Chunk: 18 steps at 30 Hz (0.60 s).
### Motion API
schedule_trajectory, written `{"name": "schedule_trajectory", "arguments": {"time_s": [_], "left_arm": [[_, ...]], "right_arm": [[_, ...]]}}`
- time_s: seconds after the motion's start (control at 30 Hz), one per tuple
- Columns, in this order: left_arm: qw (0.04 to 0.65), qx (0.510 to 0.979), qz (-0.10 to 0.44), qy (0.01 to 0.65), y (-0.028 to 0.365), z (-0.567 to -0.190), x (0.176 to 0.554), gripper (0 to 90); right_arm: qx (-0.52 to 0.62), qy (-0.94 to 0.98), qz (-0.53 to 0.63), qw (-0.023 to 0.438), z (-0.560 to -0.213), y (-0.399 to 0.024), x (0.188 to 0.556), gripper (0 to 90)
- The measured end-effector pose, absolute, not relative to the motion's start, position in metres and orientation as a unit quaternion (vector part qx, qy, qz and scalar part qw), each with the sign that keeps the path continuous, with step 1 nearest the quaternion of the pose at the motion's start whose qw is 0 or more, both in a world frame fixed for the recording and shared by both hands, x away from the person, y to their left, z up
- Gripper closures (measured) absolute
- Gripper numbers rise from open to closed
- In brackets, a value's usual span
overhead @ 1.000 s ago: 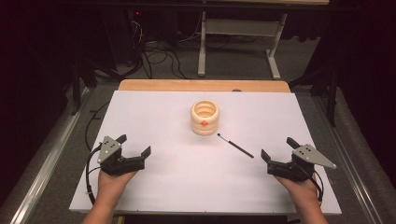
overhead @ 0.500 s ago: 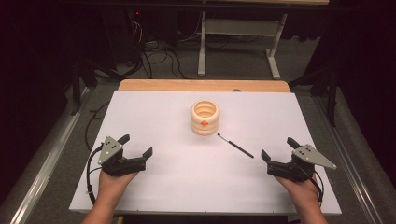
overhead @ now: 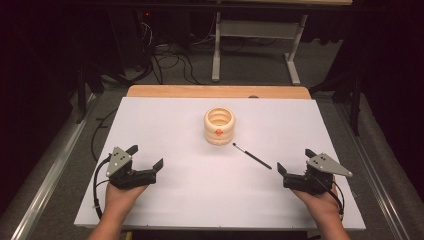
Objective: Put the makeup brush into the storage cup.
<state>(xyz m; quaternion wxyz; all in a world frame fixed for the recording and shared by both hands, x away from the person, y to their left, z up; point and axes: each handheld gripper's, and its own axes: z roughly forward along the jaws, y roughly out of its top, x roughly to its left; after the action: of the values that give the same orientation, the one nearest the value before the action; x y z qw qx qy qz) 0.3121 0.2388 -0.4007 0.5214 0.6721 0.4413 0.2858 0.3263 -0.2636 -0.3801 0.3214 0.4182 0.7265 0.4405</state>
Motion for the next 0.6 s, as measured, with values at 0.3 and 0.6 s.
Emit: {"name": "schedule_trajectory", "arguments": {"time_s": [0.3,0.6], "left_arm": [[0.521,0.672,0.284,0.443,0.241,-0.401,0.313,1.0],[0.514,0.678,0.275,0.448,0.241,-0.405,0.315,0.8]], "right_arm": [[0.428,0.747,0.404,0.311,-0.386,-0.261,0.334,0.7],[0.433,0.770,0.354,0.307,-0.394,-0.258,0.339,0.7]]}}
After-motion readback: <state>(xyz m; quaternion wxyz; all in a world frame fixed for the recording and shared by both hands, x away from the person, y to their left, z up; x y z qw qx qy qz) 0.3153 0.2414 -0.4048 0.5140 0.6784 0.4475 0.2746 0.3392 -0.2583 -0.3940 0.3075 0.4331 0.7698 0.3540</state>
